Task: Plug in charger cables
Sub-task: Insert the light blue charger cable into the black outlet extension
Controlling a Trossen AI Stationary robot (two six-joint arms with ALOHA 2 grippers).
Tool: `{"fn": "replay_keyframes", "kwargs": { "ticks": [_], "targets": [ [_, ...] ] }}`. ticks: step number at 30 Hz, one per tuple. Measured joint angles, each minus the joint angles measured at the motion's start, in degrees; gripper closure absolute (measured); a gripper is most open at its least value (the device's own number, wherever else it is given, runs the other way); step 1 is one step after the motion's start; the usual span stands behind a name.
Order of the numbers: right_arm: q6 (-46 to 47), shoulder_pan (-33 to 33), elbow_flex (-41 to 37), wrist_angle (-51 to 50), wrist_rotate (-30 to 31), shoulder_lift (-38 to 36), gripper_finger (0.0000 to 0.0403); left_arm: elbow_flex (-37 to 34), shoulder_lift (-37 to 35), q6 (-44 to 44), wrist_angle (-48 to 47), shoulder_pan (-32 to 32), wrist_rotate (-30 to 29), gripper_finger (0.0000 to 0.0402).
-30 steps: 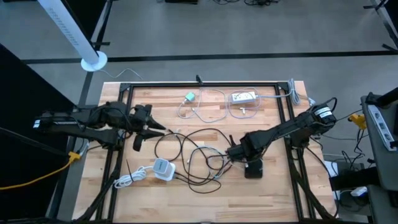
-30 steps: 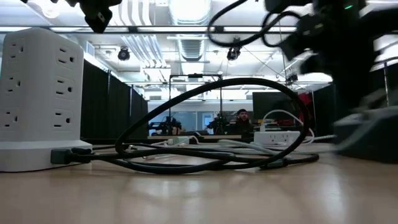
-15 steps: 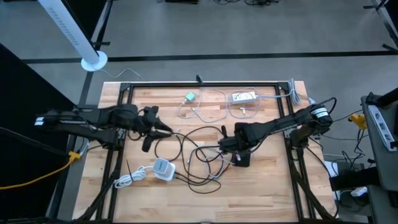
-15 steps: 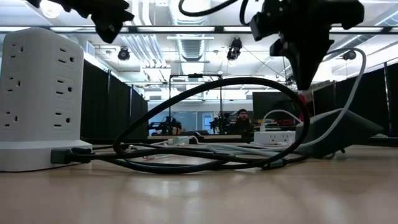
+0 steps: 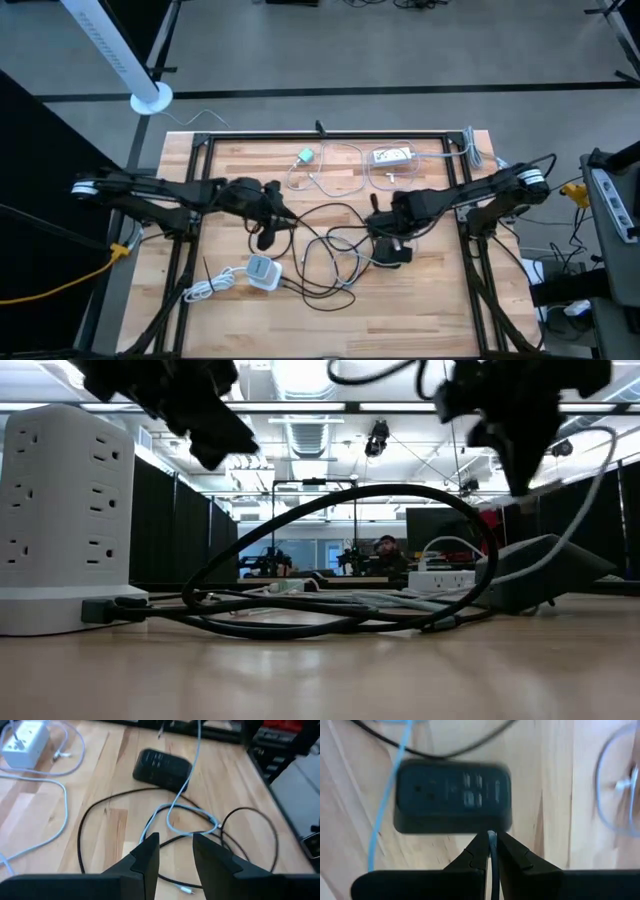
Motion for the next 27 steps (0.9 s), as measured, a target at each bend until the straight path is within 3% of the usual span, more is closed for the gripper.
{"fn": "replay_keyframes", "kwargs": {
  "ticks": [4, 8, 17, 27],
  "targets": [
    [3.36, -0.11, -5.85, 1.54, -1.87, -2.31, 0.0394, 0.00, 4.38, 1.08, 5.09, 0.01, 0.01, 0.0299],
    [5.14, 0.84, -11.88, 9.65, -6.00, -2.29, 0.0394, 0.00, 7.30, 2.05, 9.60, 0.06, 0.03, 0.0299],
    [6.60, 2.07, -24.34, 28.20, -6.05, 0.19, 0.0394, 2.18, 8.72, 1.70, 10.24, 0.48, 0.05, 0.0299],
    [6.86, 2.20, -17.68, 17.66, -5.42, -7.65, 0.0394, 2.78, 8.76, 1.66, 9.37, 3.06, 0.09, 0.0299]
  ]
}}
